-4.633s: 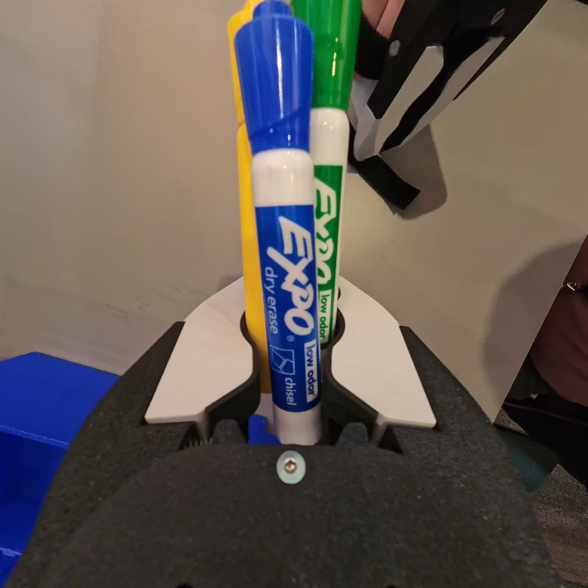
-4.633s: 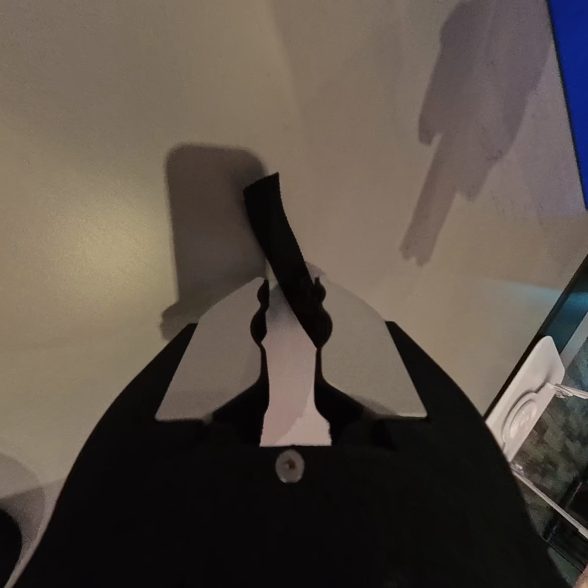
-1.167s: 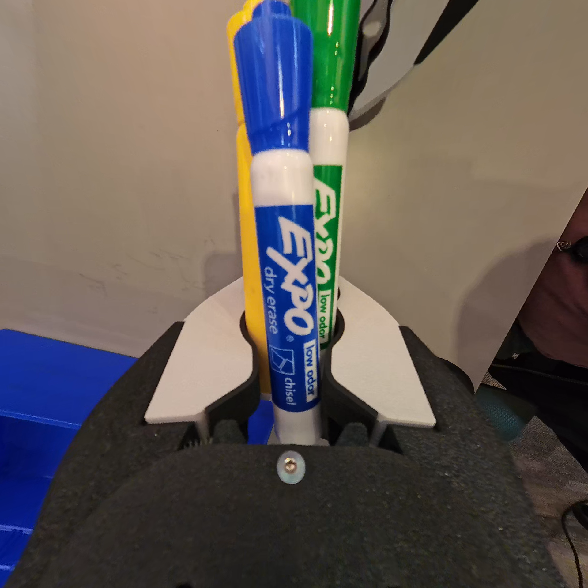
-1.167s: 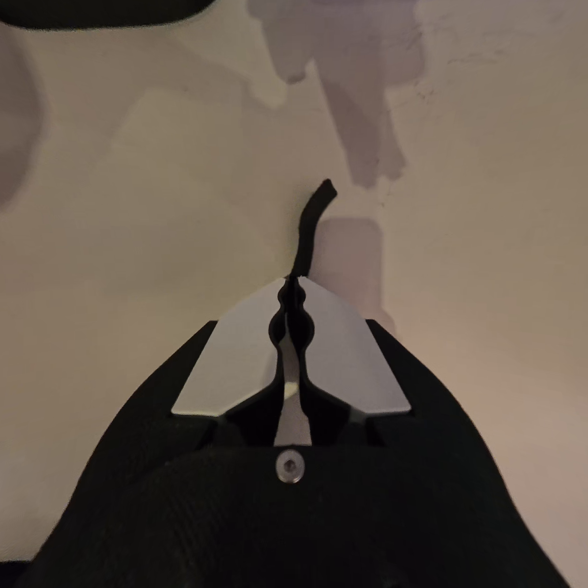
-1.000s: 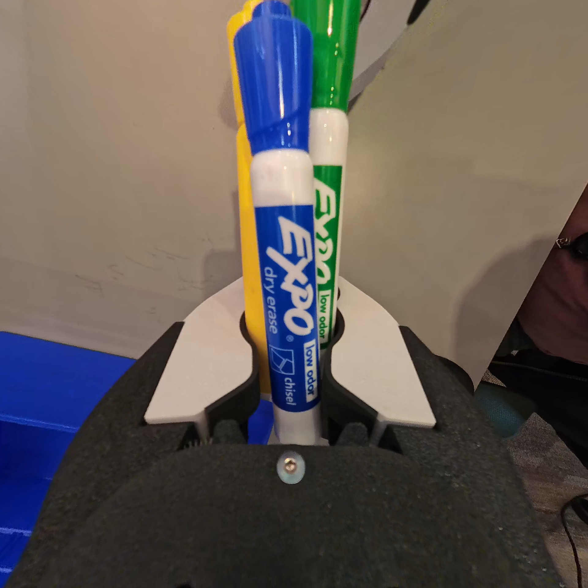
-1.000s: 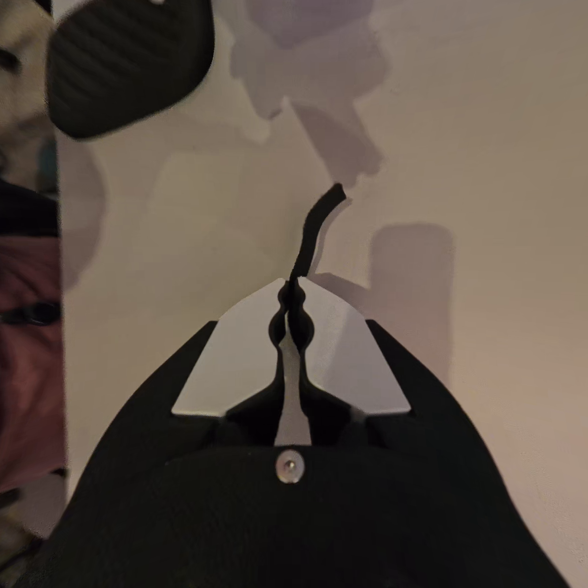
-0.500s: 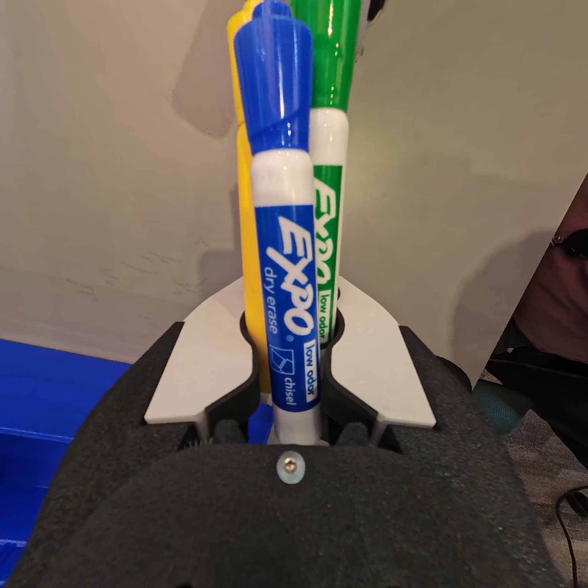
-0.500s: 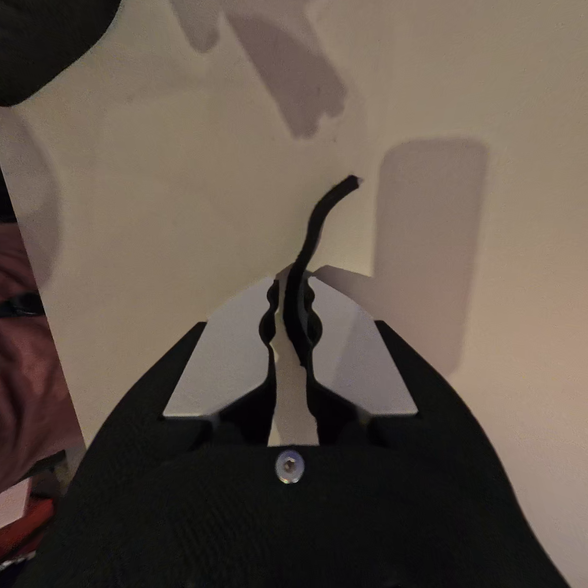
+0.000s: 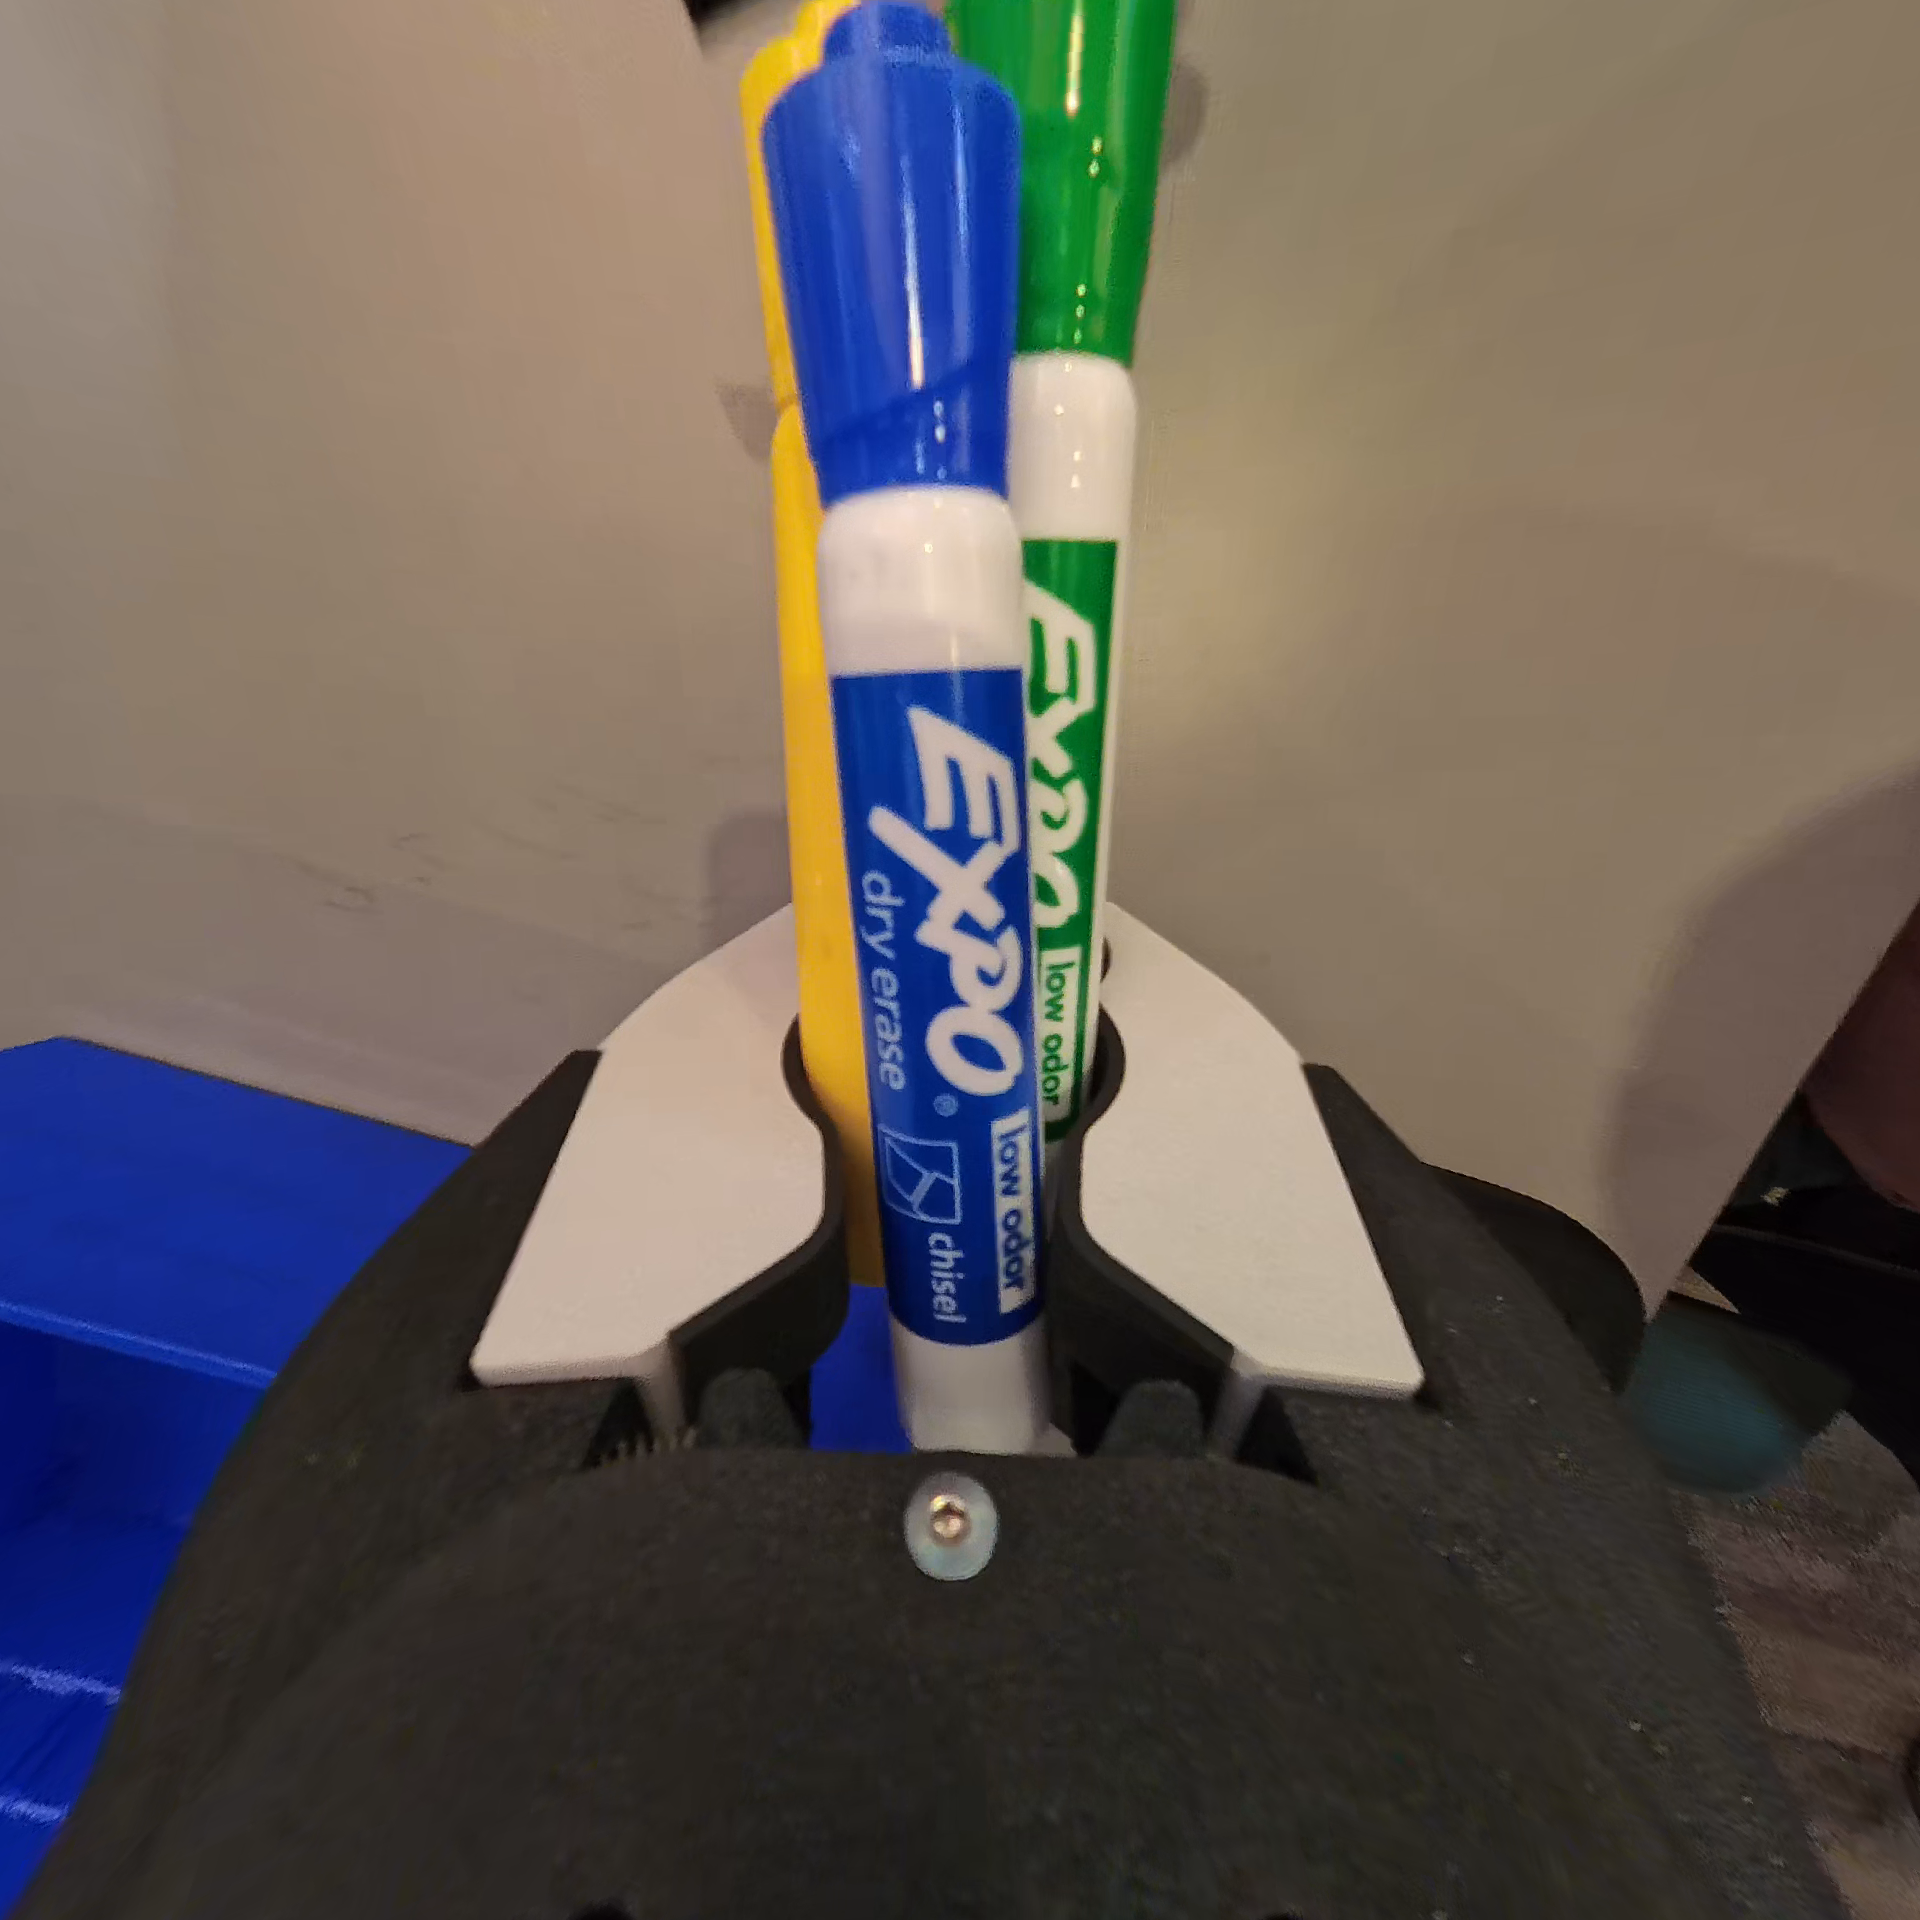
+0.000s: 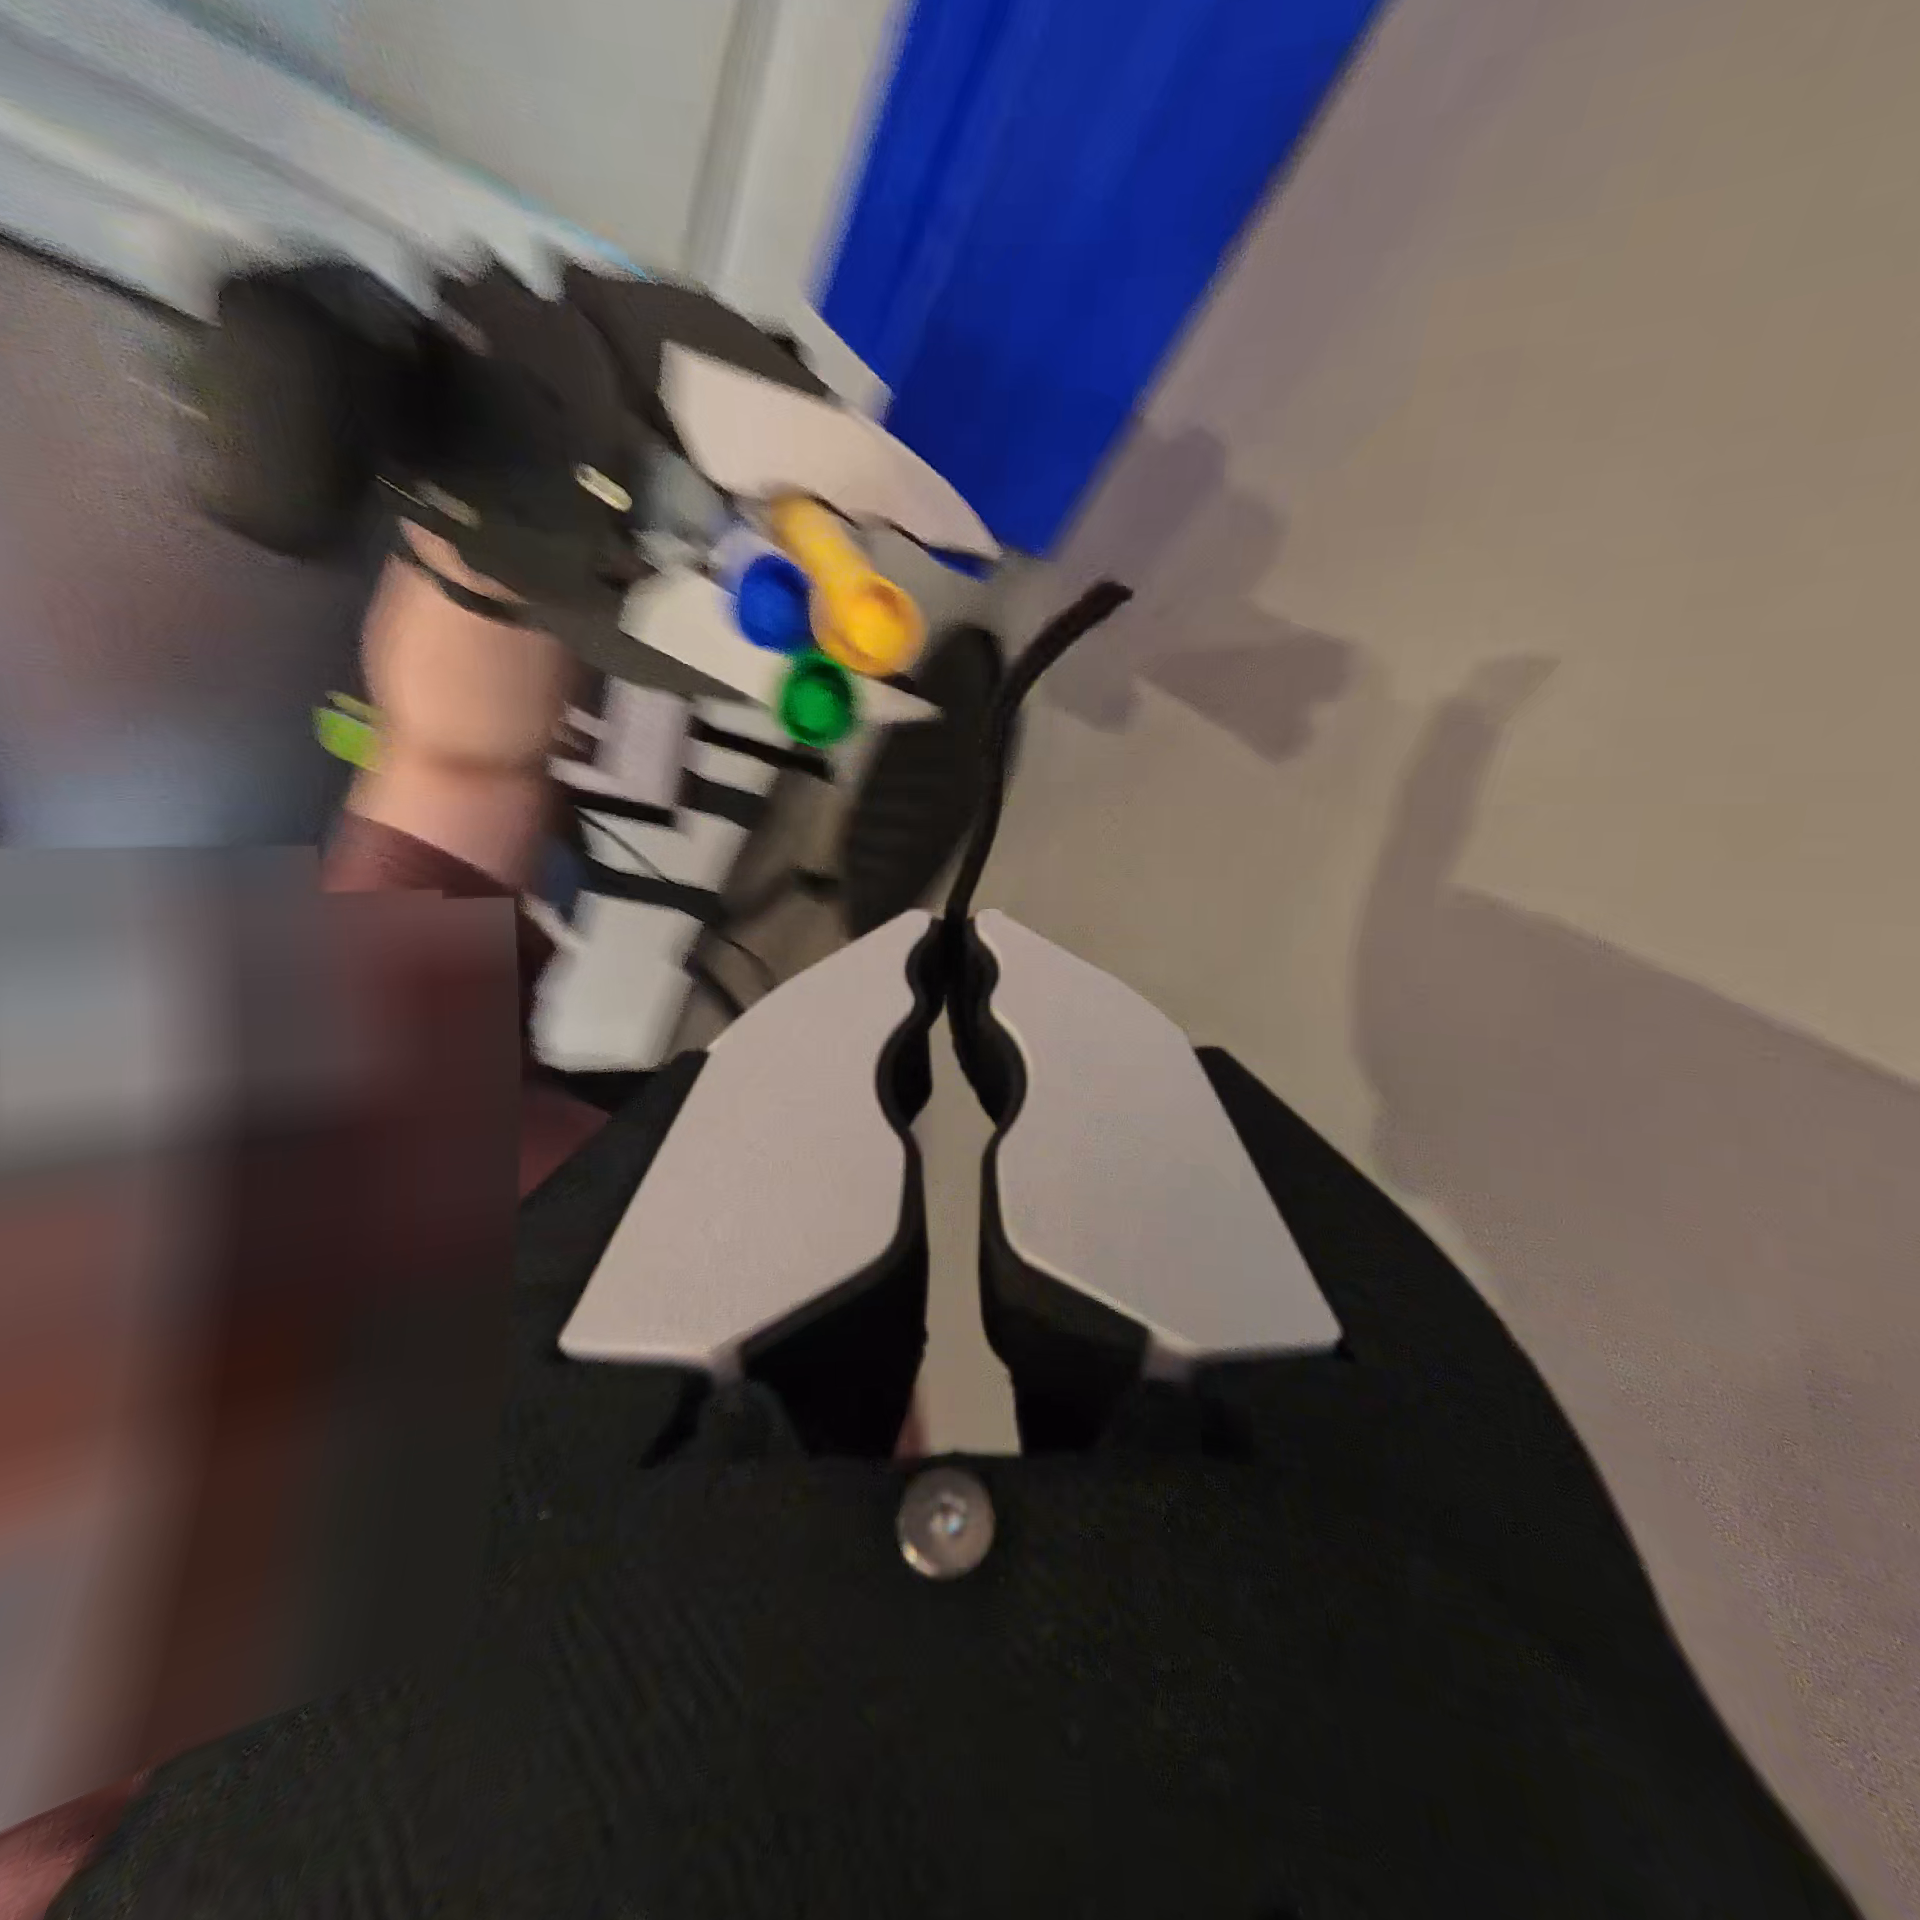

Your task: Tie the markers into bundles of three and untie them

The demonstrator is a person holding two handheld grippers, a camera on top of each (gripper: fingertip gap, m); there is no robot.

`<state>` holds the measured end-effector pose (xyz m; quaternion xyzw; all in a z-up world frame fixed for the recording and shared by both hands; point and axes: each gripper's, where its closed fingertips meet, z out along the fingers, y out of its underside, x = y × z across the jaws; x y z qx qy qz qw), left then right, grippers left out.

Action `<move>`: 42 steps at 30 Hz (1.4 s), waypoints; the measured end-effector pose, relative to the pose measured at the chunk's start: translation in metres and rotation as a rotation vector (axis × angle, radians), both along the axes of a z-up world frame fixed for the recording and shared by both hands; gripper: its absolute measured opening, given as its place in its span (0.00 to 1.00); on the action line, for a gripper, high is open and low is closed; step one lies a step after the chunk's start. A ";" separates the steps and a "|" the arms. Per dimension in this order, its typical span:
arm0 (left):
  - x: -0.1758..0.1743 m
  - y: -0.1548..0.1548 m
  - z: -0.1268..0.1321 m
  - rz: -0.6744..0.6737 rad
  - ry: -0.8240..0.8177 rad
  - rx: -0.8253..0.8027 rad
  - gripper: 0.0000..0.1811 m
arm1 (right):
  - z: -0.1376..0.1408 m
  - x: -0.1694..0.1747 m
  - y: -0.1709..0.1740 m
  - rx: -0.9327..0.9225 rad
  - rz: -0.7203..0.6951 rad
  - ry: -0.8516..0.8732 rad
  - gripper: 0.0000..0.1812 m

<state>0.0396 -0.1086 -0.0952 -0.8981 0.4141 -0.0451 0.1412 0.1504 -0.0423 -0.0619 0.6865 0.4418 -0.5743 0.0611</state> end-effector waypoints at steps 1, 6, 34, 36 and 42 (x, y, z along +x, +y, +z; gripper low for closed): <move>-0.001 0.002 -0.001 0.007 0.006 0.005 0.24 | 0.016 0.001 0.003 -0.095 -0.031 0.056 0.02; 0.006 0.018 -0.008 0.040 0.018 0.025 0.24 | 0.057 -0.001 0.000 -0.338 -0.098 0.171 0.02; 0.049 0.060 0.003 0.120 -0.011 0.085 0.23 | 0.086 -0.042 -0.014 -0.483 -0.283 -0.003 0.02; 0.051 0.065 0.006 0.134 -0.024 0.105 0.23 | 0.081 -0.047 -0.014 -0.405 -0.304 -0.041 0.02; 0.059 0.067 0.010 0.143 -0.073 0.118 0.23 | 0.071 -0.057 -0.014 -0.288 -0.347 -0.097 0.02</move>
